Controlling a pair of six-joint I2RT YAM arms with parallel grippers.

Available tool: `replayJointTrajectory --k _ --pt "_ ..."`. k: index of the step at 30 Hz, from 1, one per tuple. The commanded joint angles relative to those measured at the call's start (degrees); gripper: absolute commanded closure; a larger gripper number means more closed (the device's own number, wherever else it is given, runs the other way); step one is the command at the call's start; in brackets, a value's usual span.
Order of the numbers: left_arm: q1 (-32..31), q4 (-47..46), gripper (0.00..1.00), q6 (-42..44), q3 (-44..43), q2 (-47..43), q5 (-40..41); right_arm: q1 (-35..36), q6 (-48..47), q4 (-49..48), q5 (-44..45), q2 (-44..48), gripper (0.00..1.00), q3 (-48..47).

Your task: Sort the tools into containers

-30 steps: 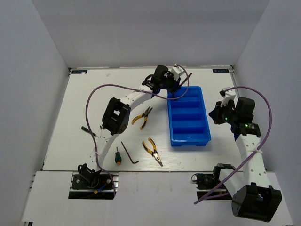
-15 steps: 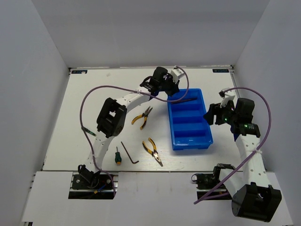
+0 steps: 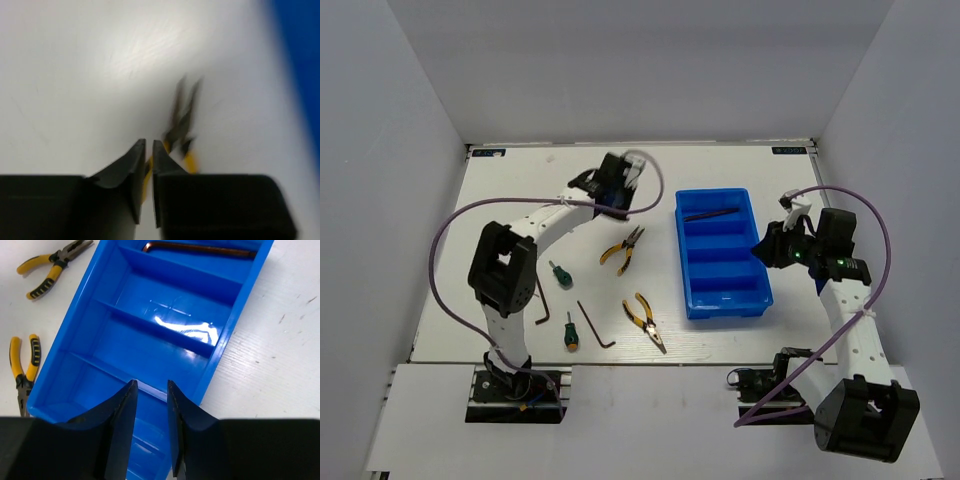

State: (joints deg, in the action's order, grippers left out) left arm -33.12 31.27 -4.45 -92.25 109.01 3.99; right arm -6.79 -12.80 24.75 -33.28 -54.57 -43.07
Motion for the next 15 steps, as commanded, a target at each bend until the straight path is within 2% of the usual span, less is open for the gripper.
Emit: replayJointTrajectory --k 1,2,5,6,8,9,10,12,13,15 --pt "3.8 6.5 0.82 -3.2 13.8 -2.8 2.3 -0.3 -0.8 1.3 -2.6 -0.8 0.63 -1.7" --pt "4.6 6.5 0.95 -3.2 14.6 -5.0 1.6 -0.3 -0.8 1.1 -2.6 -0.5 0.63 -1.6" --pt "6.4 7.8 0.97 -3.7 16.3 -8.4 1.5 -0.2 -0.9 1.0 -2.7 -0.2 0.63 -1.2" --pt "7.8 7.8 0.89 -6.2 18.1 -11.6 4.7 -0.4 -0.8 0.9 -2.6 -0.2 0.62 -1.2" --pt "8.9 10.5 0.58 -12.0 20.6 -15.4 11.2 -0.3 -0.9 0.9 -2.6 -0.4 0.60 -1.3" --pt "8.9 11.8 0.52 -15.3 21.7 -17.0 16.2 -0.5 -0.9 0.9 -2.6 -0.2 0.60 -1.4" --pt "9.7 12.8 0.49 -22.2 24.1 -19.8 18.1 -0.4 -0.9 1.1 -2.5 -0.2 0.60 -1.5" --pt "10.7 17.7 0.40 -26.2 24.7 -20.6 19.3 -0.3 -0.9 1.0 -2.7 -0.2 0.59 -1.5" --pt "12.3 20.1 0.38 -32.2 25.4 -21.4 20.3 -0.2 -0.9 1.9 -2.8 -0.3 0.59 -1.5" --pt "12.8 22.0 0.34 -32.8 28.2 -23.6 20.3 -0.3 -1.0 1.1 -2.9 -0.2 0.59 -1.4"
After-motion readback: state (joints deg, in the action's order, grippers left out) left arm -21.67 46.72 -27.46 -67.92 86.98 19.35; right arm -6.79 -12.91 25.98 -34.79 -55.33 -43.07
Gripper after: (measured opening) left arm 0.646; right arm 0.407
